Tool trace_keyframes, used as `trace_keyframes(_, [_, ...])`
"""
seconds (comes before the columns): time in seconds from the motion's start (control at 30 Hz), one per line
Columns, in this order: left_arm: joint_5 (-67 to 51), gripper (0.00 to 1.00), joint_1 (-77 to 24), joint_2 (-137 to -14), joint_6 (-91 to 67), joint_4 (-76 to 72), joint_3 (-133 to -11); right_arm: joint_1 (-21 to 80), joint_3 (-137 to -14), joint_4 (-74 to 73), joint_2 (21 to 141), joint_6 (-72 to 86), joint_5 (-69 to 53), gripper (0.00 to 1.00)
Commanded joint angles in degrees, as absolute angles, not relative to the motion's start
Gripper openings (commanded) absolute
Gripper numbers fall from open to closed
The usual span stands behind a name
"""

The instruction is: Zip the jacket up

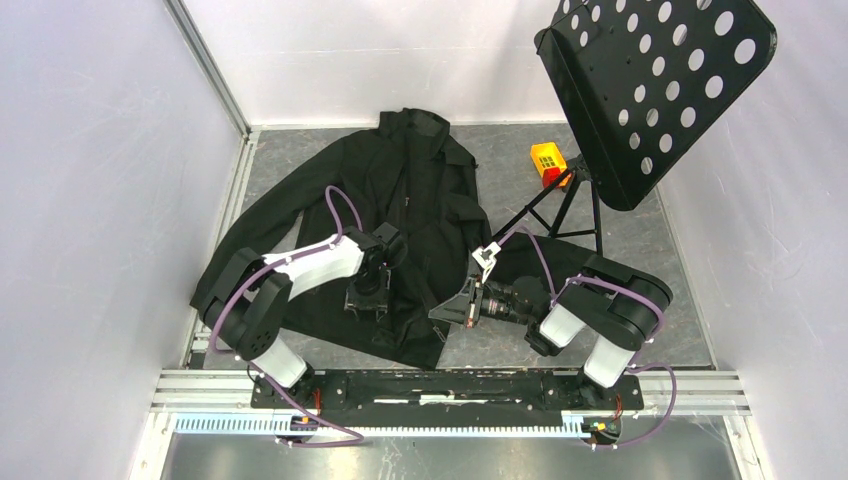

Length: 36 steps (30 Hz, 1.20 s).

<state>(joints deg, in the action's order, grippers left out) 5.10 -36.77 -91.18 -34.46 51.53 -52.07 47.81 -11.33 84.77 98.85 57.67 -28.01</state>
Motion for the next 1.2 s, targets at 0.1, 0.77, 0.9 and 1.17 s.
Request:
trace_keyframes(0.1, [6.9,0.53,-37.4,-92.8,-33.1,48.9,-51.0,47.5,-10.9,112.1,98.1,57.6,-28.0,0.00])
trace_keyframes(0.77, [8.4,0.26,-37.7,-91.0,-33.2,48.6,-50.0,47.5,-11.0,112.0,98.4,57.7,-28.0,0.00])
trace_keyframes(0.9, [10.2,0.16,-37.7,-89.0,-33.2,49.9,-51.3,47.5,-11.1,111.8,98.7,57.7,-28.1,0.00])
trace_keyframes(1.17, [10.7,0.16,-37.7,-86.2,-33.3,52.0,-53.0,47.5,-11.3,110.6,98.6,57.0,-28.1,0.00])
